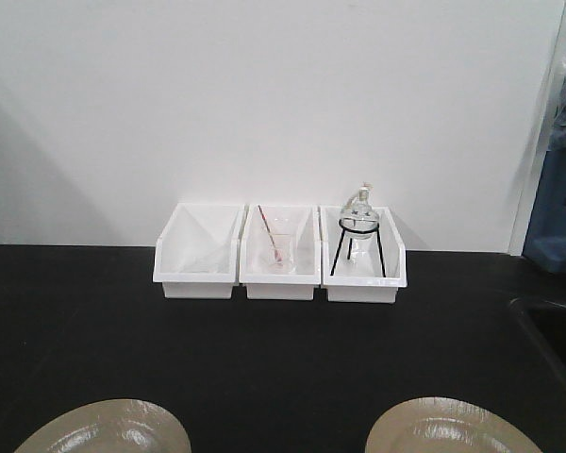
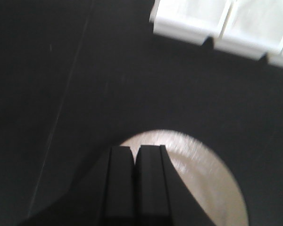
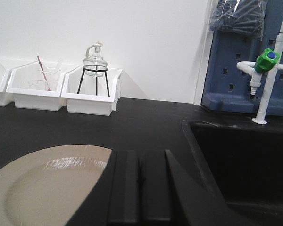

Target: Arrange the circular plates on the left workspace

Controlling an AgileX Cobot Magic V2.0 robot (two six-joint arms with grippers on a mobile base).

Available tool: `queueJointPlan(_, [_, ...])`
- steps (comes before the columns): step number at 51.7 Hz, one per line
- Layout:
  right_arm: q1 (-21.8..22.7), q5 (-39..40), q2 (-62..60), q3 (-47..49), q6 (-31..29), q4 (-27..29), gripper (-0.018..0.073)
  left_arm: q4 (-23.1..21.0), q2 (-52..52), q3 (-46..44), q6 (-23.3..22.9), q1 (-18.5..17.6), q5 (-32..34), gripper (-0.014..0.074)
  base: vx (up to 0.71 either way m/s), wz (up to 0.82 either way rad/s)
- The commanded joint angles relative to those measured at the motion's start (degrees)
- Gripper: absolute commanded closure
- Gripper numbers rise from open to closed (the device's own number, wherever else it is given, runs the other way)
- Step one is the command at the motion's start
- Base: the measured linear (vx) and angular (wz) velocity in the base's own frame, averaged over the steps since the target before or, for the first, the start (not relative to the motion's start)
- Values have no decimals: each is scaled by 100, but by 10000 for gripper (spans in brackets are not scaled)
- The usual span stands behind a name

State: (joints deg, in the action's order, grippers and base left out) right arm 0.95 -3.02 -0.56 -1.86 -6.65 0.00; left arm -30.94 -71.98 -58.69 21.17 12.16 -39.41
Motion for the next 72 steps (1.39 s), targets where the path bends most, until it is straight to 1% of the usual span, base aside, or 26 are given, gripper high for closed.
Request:
queueJointPlan(1, [25,471,-71,-105,-53,-36,563,-1293,-507,-501,1095,533,-665,605,0,0])
queueJointPlan(3, [25,471,-71,-105,-53,-36,563,-1933,-849,-572,1501,805,-1106,605,0,0])
queueJointPlan(4, [25,471,-71,-105,-53,-36,563,-2142,-962,-601,1625,889,-1254,605,0,0])
queueJointPlan(6, [25,471,-71,-105,-53,-36,563,-2746,-1288,-607,1979,1120,-1599,605,0,0])
queueJointPlan(8, [25,471,-71,-105,-53,-36,563,-3144,-1536,-591,2209,1280,-1855,605,0,0])
queueJointPlan(11, [25,471,-71,-105,-53,-36,563,-3589,-1929,-592,2536,1467,-2171,605,0,0])
queueJointPlan(13, [25,471,-71,-105,-53,-36,563,-3700,-2106,-592,2640,1520,-2261,605,0,0])
queueJointPlan(17, [25,471,-71,-105,-53,-36,563,-3667,-2456,-592,2783,1548,-2367,605,0,0])
queueJointPlan(20, [25,471,-71,-105,-53,-36,563,-3512,-2639,-592,2898,1548,-2351,605,0,0])
queueJointPlan(24, [25,471,-71,-105,-53,-36,563,-3337,-2853,-592,2938,1548,-2351,605,0,0])
queueJointPlan(30, [25,471,-71,-105,-53,-36,563,-2901,-3119,-592,3029,1548,-2206,600,0,0])
queueJointPlan(35, [25,471,-71,-105,-53,-36,563,-2766,-3327,-592,3035,1548,-2095,579,0,0])
queueJointPlan(41, [25,471,-71,-105,-53,-36,563,-2844,-3553,-592,3239,1548,-2169,503,0,0])
queueJointPlan(46, [25,471,-71,-105,-53,-36,563,-3076,-3662,-592,3358,1548,-2204,410,0,0])
queueJointPlan(50, [25,471,-71,-105,-53,-36,563,-3184,-3683,-592,3372,1548,-2155,324,0,0])
queueJointPlan(52, [25,471,-71,-105,-53,-36,563,-3242,-3683,-597,3383,1548,-2098,262,0,0])
queueJointPlan(57, [25,471,-71,-105,-53,-36,563,-3269,-3683,-597,3384,1548,-2041,167,0,0])
queueJointPlan(58, [25,471,-71,-105,-53,-36,563,-3269,-3683,-597,3371,1548,-2156,99,0,0])
queueJointPlan(63, [25,471,-71,-105,-53,-36,563,-3289,-3698,-597,3371,1548,-2407,69,0,0])
queueJointPlan(72, [25,471,-71,-105,-53,-36,563,-3424,-3727,-597,3371,1536,-2784,76,0,0])
